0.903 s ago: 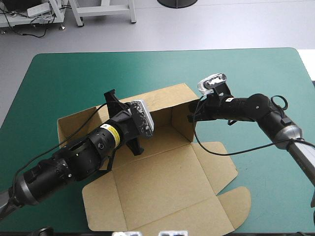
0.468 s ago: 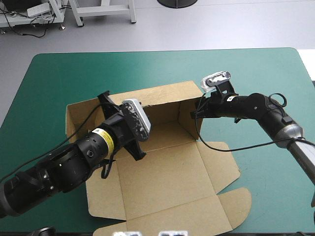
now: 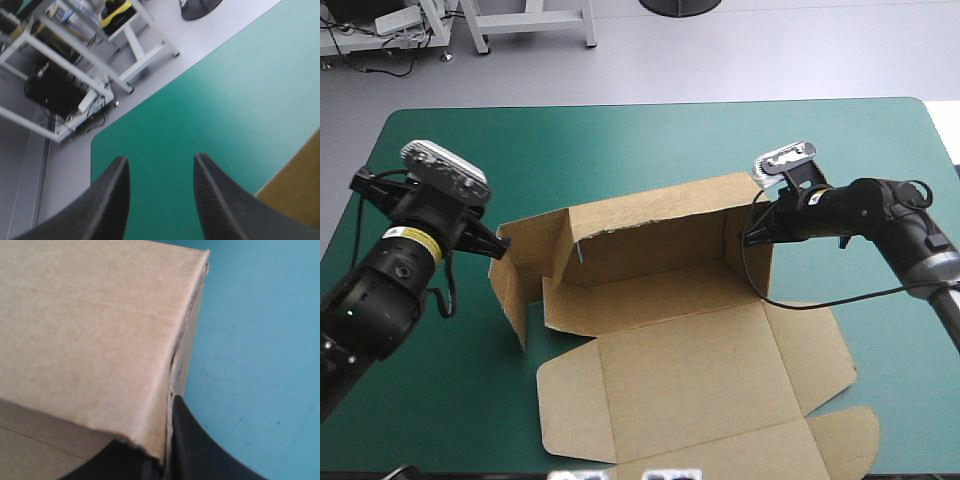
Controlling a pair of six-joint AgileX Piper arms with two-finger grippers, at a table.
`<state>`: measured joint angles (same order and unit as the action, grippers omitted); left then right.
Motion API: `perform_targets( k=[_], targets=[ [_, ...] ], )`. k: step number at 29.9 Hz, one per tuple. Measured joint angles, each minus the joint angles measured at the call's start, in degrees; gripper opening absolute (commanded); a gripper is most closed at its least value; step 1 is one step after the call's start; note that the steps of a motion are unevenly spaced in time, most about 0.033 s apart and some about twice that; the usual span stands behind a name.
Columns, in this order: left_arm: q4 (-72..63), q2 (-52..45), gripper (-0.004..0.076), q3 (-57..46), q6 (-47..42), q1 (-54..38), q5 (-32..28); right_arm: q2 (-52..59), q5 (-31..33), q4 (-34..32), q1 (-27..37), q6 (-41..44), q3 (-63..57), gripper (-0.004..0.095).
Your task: Fold the box
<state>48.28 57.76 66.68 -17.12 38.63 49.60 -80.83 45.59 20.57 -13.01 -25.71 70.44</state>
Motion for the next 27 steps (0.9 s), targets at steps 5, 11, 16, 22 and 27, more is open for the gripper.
perform_targets(
  k=[5, 11, 16, 22, 27],
  targets=[
    [-11.2, 1.1, 0.0303, 0.0, 5.5, -18.3, -5.7, 1.9, 5.2, -2.3, 0.7, 0.8, 0.1, -0.0020],
    [-27.3, 4.7, 0.0303, 0.0, 13.1, -37.0, -13.4, 1.4, 10.1, -4.8, 0.7, 1.6, 3.5, -0.0020],
    [-40.8, 7.9, 0.0303, 0.0, 24.3, -42.6, -14.4, -5.1, 16.3, -6.9, 0.7, 3.3, 11.1, -0.0020],
    [-42.9, 9.2, 0.0303, 0.0, 26.9, -43.1, -15.3, -18.2, 22.4, -7.0, 0.8, 4.5, 26.4, -0.0020],
    [-42.5, 9.2, 0.0303, -0.1, 27.1, -43.4, -15.5, -31.6, 21.3, -3.3, 0.7, 4.6, 39.7, -0.0024]
  ],
)
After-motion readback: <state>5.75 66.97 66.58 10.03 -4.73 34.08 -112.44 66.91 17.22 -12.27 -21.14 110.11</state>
